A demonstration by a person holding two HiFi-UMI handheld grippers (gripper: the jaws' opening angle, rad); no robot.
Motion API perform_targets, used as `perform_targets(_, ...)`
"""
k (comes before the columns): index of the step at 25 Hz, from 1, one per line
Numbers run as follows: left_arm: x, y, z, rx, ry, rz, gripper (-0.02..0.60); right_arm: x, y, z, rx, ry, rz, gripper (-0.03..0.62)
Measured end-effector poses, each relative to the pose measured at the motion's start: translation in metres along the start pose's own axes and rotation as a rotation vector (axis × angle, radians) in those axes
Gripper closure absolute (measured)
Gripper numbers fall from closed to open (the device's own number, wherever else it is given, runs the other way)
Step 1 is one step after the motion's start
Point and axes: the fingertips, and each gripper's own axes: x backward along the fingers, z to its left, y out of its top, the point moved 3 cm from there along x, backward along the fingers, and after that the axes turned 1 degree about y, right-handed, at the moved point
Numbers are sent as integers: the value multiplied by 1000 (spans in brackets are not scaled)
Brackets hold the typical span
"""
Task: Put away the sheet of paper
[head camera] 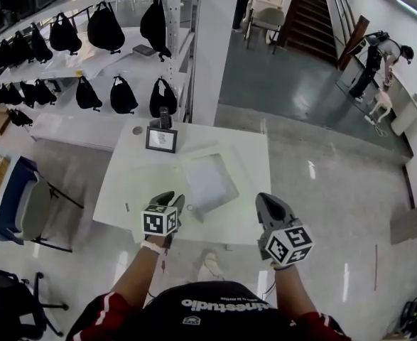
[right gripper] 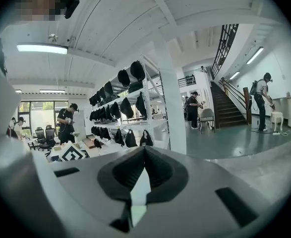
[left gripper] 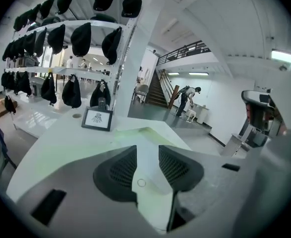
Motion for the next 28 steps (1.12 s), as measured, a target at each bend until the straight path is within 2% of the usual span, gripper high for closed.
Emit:
perform_targets(17, 147, 28, -55, -98, -131, -242, 443, 66, 12, 85, 8, -10, -82, 591)
perform_targets(24, 179, 33, -63, -149, -131, -303, 445, 100, 19, 98, 26, -79, -130, 590)
perform_targets(28, 202, 49, -71, -202, -111, -371, 449, 113, 22, 97, 42, -115, -143, 589)
